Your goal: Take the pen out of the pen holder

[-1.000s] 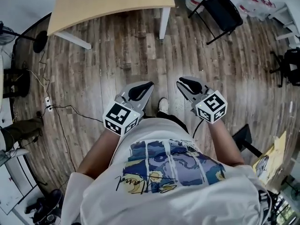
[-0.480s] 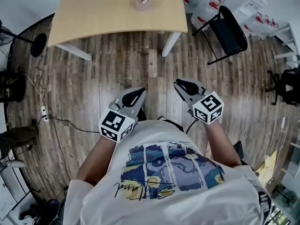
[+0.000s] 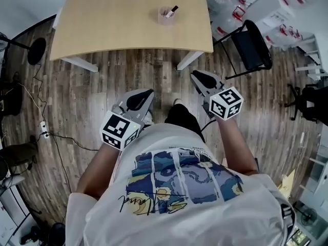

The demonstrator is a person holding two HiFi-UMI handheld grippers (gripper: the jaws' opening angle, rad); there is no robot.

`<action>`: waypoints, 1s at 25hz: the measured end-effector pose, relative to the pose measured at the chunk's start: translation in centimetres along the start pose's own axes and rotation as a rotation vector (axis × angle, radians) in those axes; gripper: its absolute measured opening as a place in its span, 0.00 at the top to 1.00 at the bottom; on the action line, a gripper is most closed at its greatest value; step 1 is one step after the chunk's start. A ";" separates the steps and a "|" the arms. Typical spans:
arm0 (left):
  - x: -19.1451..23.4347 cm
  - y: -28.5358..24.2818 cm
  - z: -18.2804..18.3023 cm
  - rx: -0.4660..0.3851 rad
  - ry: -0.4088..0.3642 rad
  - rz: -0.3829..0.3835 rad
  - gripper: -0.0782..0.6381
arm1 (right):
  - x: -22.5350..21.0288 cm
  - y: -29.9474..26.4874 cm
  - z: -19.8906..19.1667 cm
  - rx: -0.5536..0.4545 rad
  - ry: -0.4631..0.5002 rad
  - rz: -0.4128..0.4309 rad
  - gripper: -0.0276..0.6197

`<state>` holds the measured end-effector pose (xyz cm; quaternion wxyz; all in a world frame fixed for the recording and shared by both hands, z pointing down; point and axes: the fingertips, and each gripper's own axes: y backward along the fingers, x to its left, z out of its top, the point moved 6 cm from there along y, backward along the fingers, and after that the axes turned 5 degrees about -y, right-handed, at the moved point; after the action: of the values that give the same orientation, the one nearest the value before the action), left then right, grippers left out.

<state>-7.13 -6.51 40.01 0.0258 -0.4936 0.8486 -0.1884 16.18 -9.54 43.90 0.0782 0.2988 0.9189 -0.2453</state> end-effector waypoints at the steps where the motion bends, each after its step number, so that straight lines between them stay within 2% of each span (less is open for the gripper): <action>1: 0.6 -0.5 0.2 -0.002 0.007 0.014 0.88 | -1.2 -0.7 0.5 0.004 0.002 0.000 0.89; 10: 6.3 -5.5 3.6 -0.014 0.098 0.173 0.88 | -12.2 -9.7 6.0 0.050 -0.036 0.073 0.87; 15: 8.3 -7.8 5.5 -0.024 0.117 0.259 0.88 | -16.9 -14.7 7.4 0.086 -0.053 0.130 0.83; 25: 10.3 -10.6 7.4 -0.010 0.158 0.427 0.88 | -23.8 -22.2 8.8 0.102 -0.176 0.200 0.78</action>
<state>-1.93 -22.13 38.24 -0.0040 -0.2865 0.9342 -0.2125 22.36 -41.68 52.12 0.1674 0.3697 0.8605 -0.3078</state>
